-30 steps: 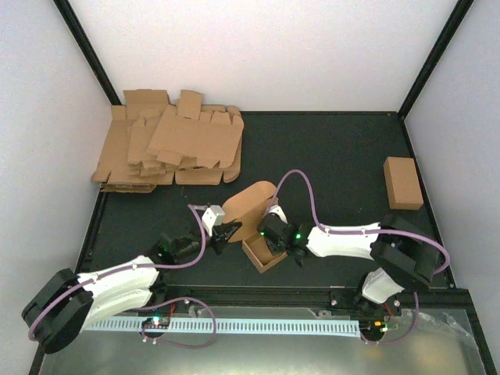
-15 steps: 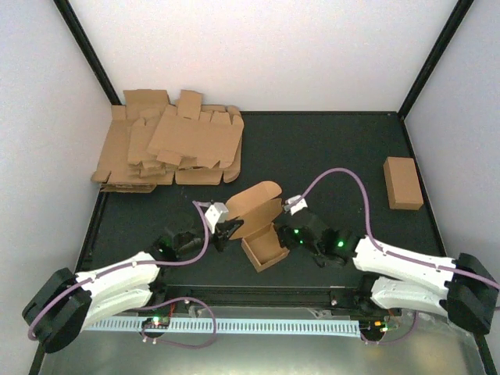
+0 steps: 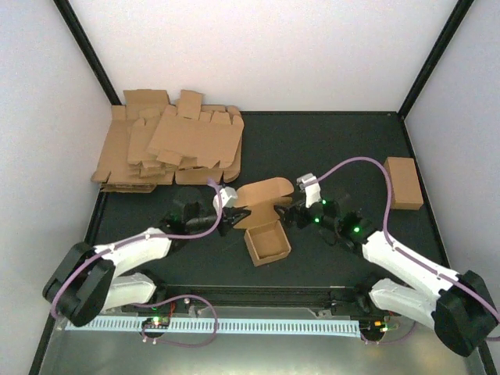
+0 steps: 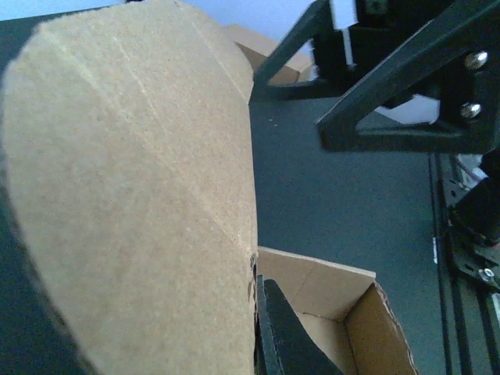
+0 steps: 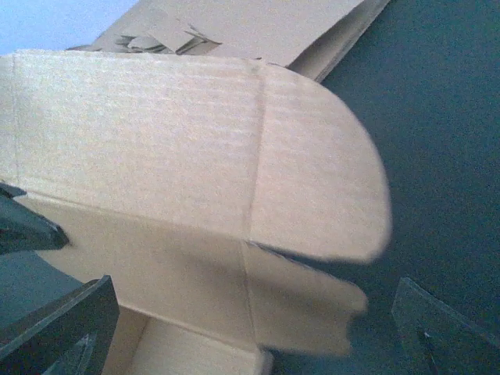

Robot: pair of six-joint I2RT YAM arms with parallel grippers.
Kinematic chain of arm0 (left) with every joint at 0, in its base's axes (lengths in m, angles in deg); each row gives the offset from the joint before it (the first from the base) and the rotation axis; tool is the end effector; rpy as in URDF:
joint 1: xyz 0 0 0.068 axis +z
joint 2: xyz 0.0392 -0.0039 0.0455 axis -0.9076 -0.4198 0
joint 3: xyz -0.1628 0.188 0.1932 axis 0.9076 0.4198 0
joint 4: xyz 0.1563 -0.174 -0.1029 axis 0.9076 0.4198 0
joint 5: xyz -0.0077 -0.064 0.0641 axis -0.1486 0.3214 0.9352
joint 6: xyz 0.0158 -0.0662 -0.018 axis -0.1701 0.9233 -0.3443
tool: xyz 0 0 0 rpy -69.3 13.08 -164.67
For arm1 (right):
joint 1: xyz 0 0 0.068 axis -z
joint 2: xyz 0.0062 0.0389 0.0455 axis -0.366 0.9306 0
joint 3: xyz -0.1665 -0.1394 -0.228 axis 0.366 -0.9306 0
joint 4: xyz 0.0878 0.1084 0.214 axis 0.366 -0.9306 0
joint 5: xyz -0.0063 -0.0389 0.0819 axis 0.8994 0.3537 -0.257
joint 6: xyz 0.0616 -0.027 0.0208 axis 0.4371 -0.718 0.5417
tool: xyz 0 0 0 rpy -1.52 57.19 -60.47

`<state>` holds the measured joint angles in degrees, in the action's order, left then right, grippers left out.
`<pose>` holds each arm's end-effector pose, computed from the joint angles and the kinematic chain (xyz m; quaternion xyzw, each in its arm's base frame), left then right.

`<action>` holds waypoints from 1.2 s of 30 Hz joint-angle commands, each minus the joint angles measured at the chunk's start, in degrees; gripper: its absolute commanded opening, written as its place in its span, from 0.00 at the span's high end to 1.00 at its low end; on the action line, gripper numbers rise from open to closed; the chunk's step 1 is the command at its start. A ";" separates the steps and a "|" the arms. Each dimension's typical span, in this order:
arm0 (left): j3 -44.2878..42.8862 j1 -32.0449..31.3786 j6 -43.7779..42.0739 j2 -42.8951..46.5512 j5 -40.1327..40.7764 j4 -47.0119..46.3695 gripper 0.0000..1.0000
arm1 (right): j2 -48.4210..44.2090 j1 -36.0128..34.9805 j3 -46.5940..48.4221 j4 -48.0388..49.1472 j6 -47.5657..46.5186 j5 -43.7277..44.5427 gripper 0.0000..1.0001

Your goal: Fold the paper box

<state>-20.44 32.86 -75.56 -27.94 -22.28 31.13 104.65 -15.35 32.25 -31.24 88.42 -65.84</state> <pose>0.1701 -0.1474 0.2279 0.3540 0.7066 -0.4165 0.4493 0.1598 0.1320 0.2570 -0.2038 0.8329 0.2903 0.4248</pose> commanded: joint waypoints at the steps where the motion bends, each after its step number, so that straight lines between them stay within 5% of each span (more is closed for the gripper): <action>1: -7.05 0.49 -6.42 -4.16 -7.42 6.74 0.96 | 3.96 1.43 -1.12 12.73 0.58 -6.07 0.00; 12: -8.77 0.76 -4.60 -4.26 2.74 9.27 0.59 | 4.84 6.41 -5.69 19.29 4.62 -7.04 0.00; 27: -0.30 0.35 4.98 2.30 10.55 6.47 0.42 | 3.38 6.41 -3.53 7.17 1.45 -14.57 0.25; 31: -0.81 0.11 4.57 1.25 9.93 6.92 0.47 | 3.47 6.41 -2.69 5.02 1.25 -13.66 0.31; 36: -1.95 -1.05 7.89 -0.08 12.05 7.16 0.66 | 4.70 5.73 0.21 -0.04 1.31 -11.10 0.48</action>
<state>-20.44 32.78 -71.14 -27.15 -12.60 39.48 108.74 -9.10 29.05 -26.97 90.24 -78.93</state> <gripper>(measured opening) 0.404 0.584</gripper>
